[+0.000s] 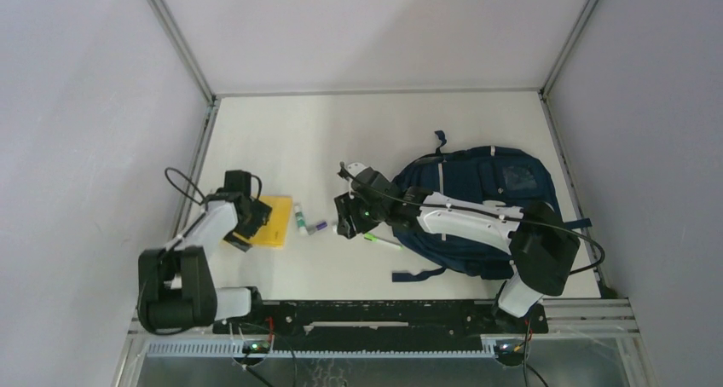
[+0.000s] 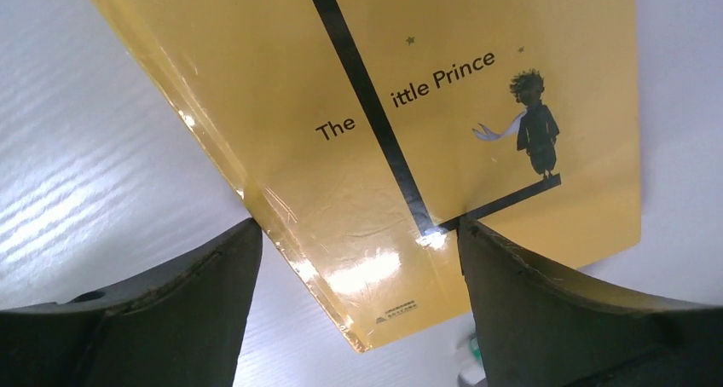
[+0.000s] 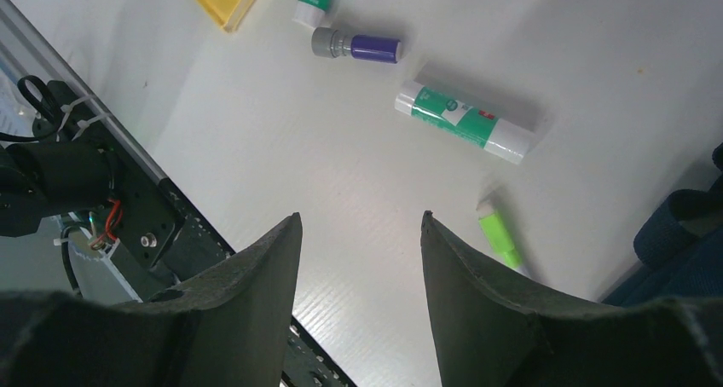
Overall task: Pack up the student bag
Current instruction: Adjust the book at the center of the board.
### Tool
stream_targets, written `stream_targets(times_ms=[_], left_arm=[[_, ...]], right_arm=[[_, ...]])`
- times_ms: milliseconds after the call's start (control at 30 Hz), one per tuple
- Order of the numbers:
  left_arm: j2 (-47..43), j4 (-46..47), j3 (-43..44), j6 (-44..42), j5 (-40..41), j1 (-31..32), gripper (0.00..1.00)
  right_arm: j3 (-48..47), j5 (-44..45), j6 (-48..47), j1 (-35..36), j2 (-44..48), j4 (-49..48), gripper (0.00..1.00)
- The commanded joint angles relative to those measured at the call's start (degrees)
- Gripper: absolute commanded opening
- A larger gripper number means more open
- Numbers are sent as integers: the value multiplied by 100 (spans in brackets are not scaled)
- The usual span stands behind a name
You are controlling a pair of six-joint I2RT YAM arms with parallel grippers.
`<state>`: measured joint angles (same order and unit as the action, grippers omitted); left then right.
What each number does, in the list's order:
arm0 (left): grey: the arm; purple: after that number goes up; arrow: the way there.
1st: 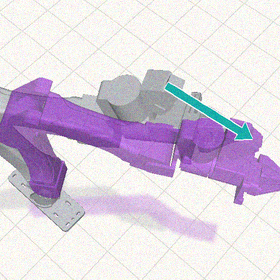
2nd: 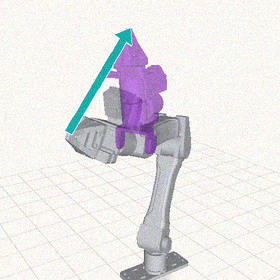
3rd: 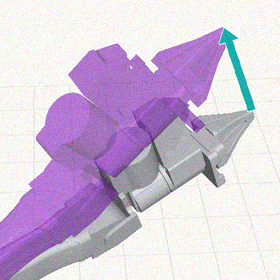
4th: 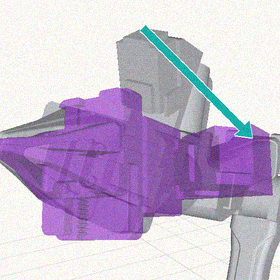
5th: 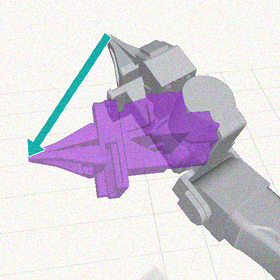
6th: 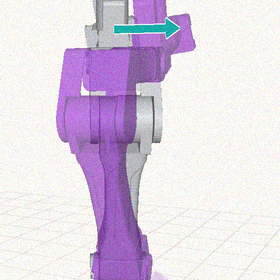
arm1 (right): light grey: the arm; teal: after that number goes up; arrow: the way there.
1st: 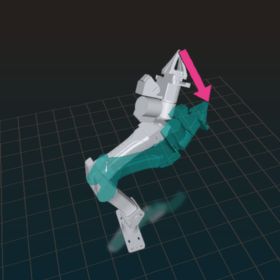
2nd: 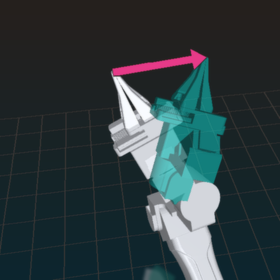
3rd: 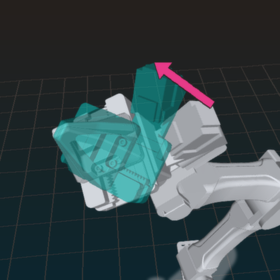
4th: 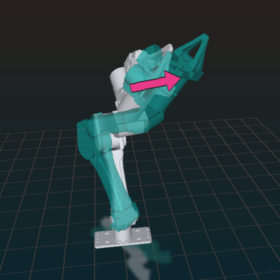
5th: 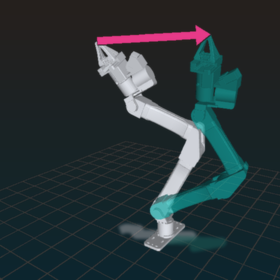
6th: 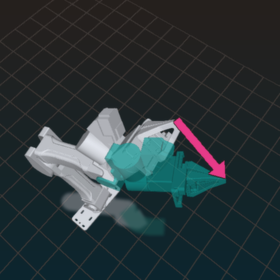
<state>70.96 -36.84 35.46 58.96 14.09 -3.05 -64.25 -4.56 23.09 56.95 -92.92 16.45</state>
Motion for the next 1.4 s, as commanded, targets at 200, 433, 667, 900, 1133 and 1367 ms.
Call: stream_targets(times_ms=[200, 433, 667, 900, 1133, 1367], left_arm=[[2074, -91, 1839, -477, 723, -75, 91], [3245, -327, 3511, -1755, 828, 257, 91], [3512, -283, 4384, -3195, 426, 816, 92], [3339, -329, 4710, -2795, 390, 729, 96], [3038, -797, 4309, -1393, 179, -507, 100], [2588, 12, 3134, -716, -573, -1533, 100]], right_arm=[[-99, -153, 107, -166, 102, -27, 61], [-100, -22, 124, -254, 147, 165, 61], [84, 86, 245, -424, 438, 110, 61], [371, 61, 294, -710, 775, 61, 61], [647, 53, 348, -738, 960, -10, 61], [703, -81, 320, -768, 921, -113, 61]])
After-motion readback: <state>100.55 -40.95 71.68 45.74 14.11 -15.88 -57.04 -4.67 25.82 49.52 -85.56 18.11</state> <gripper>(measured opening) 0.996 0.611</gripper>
